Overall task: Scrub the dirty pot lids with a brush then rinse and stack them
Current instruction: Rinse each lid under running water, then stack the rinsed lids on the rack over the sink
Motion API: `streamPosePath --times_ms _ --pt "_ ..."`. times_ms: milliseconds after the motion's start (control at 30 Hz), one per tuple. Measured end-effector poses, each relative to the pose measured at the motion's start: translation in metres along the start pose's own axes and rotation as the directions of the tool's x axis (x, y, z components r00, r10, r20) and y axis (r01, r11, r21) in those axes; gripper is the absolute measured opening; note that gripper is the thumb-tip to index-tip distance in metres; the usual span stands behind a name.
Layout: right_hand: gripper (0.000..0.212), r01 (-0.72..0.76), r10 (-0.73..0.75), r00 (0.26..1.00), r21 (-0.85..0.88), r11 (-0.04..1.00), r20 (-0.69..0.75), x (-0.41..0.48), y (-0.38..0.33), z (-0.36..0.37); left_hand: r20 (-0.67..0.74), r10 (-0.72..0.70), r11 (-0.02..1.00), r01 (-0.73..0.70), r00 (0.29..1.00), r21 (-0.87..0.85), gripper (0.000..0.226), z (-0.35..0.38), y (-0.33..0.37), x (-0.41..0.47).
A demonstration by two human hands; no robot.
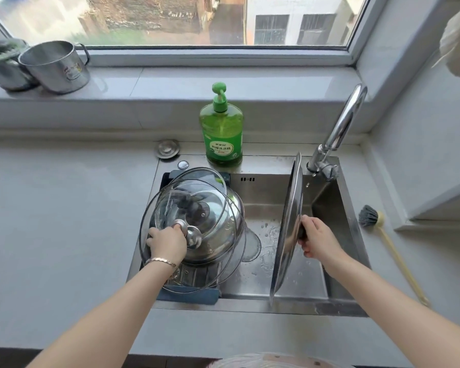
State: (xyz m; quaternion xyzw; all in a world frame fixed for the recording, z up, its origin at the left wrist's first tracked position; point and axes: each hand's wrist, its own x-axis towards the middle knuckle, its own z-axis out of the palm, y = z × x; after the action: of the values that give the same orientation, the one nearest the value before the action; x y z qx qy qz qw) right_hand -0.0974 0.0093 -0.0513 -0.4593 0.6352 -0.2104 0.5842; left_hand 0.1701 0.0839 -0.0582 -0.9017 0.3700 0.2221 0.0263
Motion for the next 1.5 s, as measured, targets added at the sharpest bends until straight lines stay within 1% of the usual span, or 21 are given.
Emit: streamPosePath --times_ms 100,167,300,367,433,500,533,600,633,667,700,767,800,867,1000,1133,1267,1333,1433,1500 --pt "0.030 -0.011 0.011 1.000 0.009 1.000 0.007 0.000 -0.001 -0.006 -0.023 0.011 0.998 -0.012 1.000 -0.056 0.048 0.006 -0.006 0.003" --pt "0.030 -0.019 0.019 1.000 0.018 1.000 -0.001 -0.001 -0.003 -0.009 -0.033 0.025 0.986 -0.031 0.999 -0.164 0.052 0.003 -0.011 0.006" --pt "0.029 0.009 -0.010 1.000 0.029 1.000 0.021 -0.006 -0.012 -0.018 -0.154 0.039 0.925 -0.094 0.987 -0.369 0.058 -0.016 -0.018 0.003" --pt "0.029 0.031 -0.032 0.999 0.028 0.999 0.016 -0.010 -0.019 -0.024 -0.175 0.033 0.879 -0.112 0.984 -0.464 0.063 -0.027 -0.017 -0.001" --pt "0.031 0.034 -0.034 0.999 0.008 0.999 0.000 -0.019 -0.030 -0.032 -0.168 0.016 0.795 -0.115 0.986 -0.596 0.066 -0.037 -0.011 -0.004" --pt "0.040 0.054 -0.054 0.999 -0.019 0.998 0.008 -0.032 -0.049 -0.036 -0.143 0.049 0.714 -0.135 0.988 -0.687 0.062 -0.049 0.004 -0.014" --pt "0.045 0.057 -0.056 0.998 -0.019 0.998 0.023 -0.053 -0.069 -0.034 -0.141 0.075 0.684 -0.154 0.987 -0.713 0.059 -0.053 0.014 -0.020" --pt "0.058 0.124 -0.122 0.992 -0.037 0.992 0.044 -0.073 -0.090 -0.037 -0.151 0.137 0.660 -0.204 0.979 -0.723 0.058 -0.061 0.034 -0.033" --pt "0.061 0.157 -0.153 0.986 -0.058 0.986 0.066 -0.061 -0.084 -0.041 -0.160 0.159 0.658 -0.225 0.974 -0.719 0.057 -0.063 0.044 -0.038" --pt "0.058 0.181 -0.175 0.982 -0.087 0.980 0.076 -0.043 -0.074 -0.046 -0.157 0.175 0.657 -0.234 0.972 -0.717 0.055 -0.065 0.054 -0.043" --pt "0.049 0.211 -0.208 0.977 -0.102 0.972 0.044 -0.033 -0.071 -0.049 -0.143 0.194 0.663 -0.237 0.971 -0.710 0.051 -0.065 0.064 -0.046" --pt "0.031 0.295 -0.293 0.955 -0.223 0.929 0.045 -0.025 -0.070 -0.052 -0.099 0.228 0.665 -0.229 0.969 -0.711 0.042 -0.061 0.082 -0.051" --pt "0.030 0.307 -0.308 0.951 -0.280 0.910 0.043 -0.020 -0.067 -0.055 -0.072 0.225 0.658 -0.206 0.972 -0.725 0.039 -0.059 0.092 -0.054" --pt "0.033 0.285 -0.292 0.956 -0.322 0.903 0.026 -0.012 -0.060 -0.060 -0.012 0.202 0.616 -0.136 0.979 -0.775 0.035 -0.054 0.109 -0.059" --pt "0.030 0.222 -0.247 0.968 -0.321 0.921 -0.038 -0.008 -0.047 -0.071 0.099 0.169 0.525 -0.004 0.981 -0.851 0.035 -0.041 0.128 -0.073" --pt "0.028 0.198 -0.222 0.972 -0.245 0.949 -0.074 -0.007 -0.039 -0.081 0.168 0.144 0.499 0.075 0.975 -0.863 0.028 -0.027 0.131 -0.074" --pt "0.028 0.130 -0.156 0.984 -0.265 0.956 -0.081 -0.003 -0.028 -0.085 0.213 0.087 0.446 0.153 0.973 -0.882 0.023 -0.022 0.130 -0.076" --pt "0.030 0.117 -0.150 0.984 -0.275 0.954 -0.101 0.000 -0.026 -0.085 0.224 0.067 0.437 0.174 0.972 -0.882 0.020 -0.029 0.130 -0.082" --pt "0.031 0.123 -0.156 0.982 -0.270 0.955 -0.103 0.001 -0.039 -0.081 0.180 0.034 0.448 0.146 0.983 -0.882 0.022 -0.053 0.127 -0.091" --pt "0.030 0.119 -0.153 0.985 -0.311 0.943 -0.084 0.000 -0.052 -0.075 0.116 -0.002 0.504 0.101 0.993 -0.858 0.023 -0.073 0.118 -0.085"
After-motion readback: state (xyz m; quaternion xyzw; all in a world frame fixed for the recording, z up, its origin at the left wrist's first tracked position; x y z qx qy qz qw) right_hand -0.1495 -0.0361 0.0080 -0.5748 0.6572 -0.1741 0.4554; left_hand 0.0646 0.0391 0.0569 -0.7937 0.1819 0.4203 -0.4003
